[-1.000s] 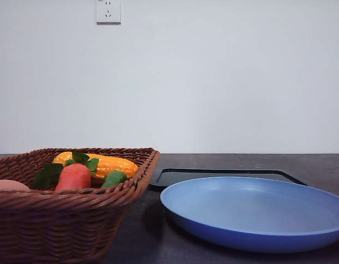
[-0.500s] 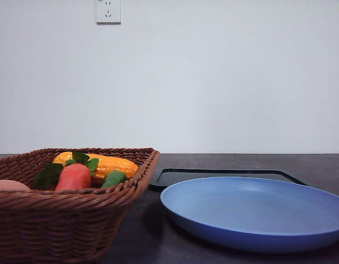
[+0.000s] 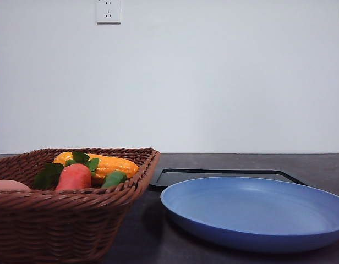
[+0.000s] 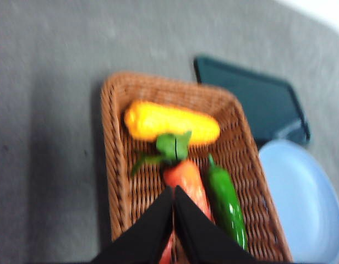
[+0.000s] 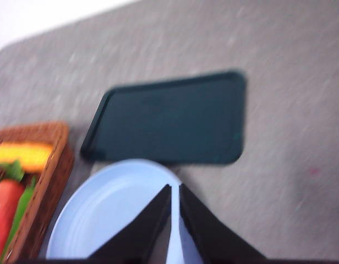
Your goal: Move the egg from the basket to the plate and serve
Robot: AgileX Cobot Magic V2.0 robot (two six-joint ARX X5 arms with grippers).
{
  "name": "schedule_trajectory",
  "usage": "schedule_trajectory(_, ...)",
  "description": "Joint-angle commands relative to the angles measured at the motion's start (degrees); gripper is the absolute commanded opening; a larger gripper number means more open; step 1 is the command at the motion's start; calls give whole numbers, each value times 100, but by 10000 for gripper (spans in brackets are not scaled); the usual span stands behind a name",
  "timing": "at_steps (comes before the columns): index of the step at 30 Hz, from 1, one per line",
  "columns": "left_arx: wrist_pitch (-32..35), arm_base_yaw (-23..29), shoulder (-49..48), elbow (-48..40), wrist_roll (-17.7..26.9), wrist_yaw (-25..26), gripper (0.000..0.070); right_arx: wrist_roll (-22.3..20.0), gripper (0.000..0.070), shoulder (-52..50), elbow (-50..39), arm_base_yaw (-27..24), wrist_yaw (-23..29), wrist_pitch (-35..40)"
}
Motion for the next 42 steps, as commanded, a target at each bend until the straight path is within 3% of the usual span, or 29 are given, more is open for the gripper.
schedule_trajectory(1, -174, -96, 171, 191, 362, 48, 0, -129, 0, 254, 72, 0, -234, -52)
schedule_trajectory(8, -258, -409, 354, 257, 402, 175, 15, -406, 1, 1125, 70, 0, -333, -361)
schedule_trajectory(10, -256, -466, 352, 257, 415, 175, 67, -450, 60, 1373, 70, 17, -350, -439)
schedule_trajectory(13, -248, -491, 352, 257, 421, 174, 190, -495, 207, 1724, 70, 102, -358, -482)
schedule_trajectory(16, -186, -491, 352, 257, 419, 175, 289, -497, 247, 2058, 70, 237, -357, -458)
schedule_trajectory(36, -129, -491, 352, 257, 397, 173, 309, -446, 244, 4129, 68, 794, -315, 677)
schedule_trajectory(42, -97, -491, 352, 257, 401, 173, 309, -337, 101, 4227, 68, 793, -312, 779)
